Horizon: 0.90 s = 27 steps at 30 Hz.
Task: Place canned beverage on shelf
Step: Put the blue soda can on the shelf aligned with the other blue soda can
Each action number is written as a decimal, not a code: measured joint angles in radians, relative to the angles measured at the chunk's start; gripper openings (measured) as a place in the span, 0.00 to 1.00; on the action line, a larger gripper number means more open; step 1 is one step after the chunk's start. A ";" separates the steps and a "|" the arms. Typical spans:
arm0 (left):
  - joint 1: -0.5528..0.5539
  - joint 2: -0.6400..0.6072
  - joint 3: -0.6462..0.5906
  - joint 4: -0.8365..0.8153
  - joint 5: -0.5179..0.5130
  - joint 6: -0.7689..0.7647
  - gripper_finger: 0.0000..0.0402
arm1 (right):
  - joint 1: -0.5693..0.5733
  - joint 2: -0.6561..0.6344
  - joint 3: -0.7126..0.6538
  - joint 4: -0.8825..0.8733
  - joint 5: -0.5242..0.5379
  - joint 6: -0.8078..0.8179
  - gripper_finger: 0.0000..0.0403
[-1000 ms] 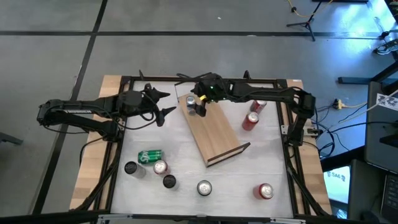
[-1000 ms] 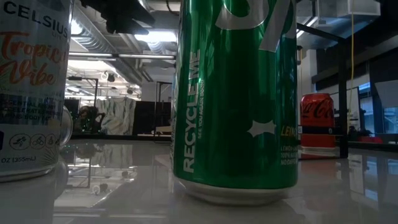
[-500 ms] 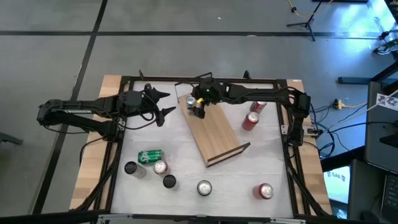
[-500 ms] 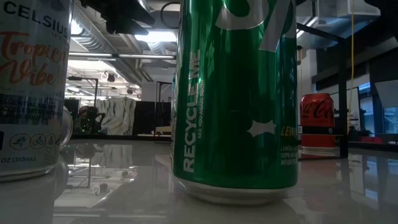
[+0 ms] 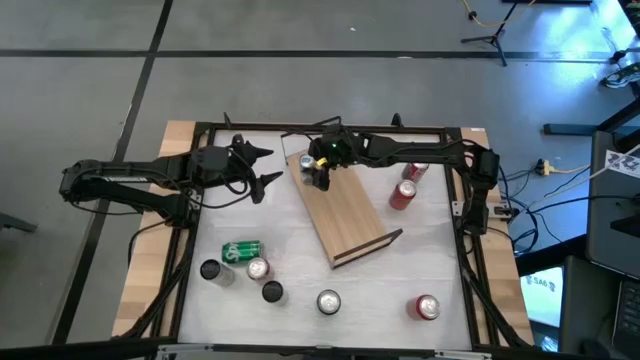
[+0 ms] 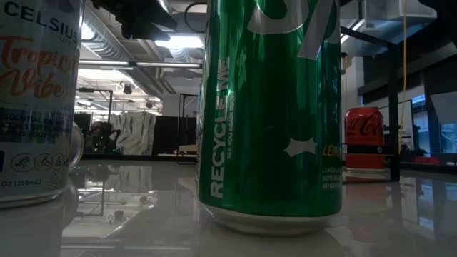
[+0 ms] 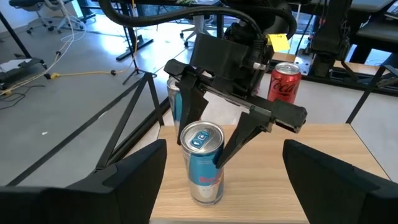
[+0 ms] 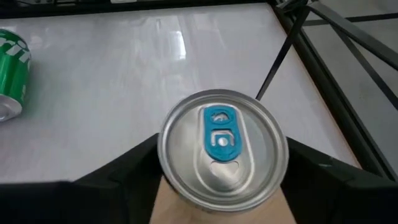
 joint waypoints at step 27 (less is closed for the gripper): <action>0.000 0.000 0.000 0.000 0.000 0.000 0.78 | -0.068 -0.001 0.061 -0.018 -0.027 -0.025 0.58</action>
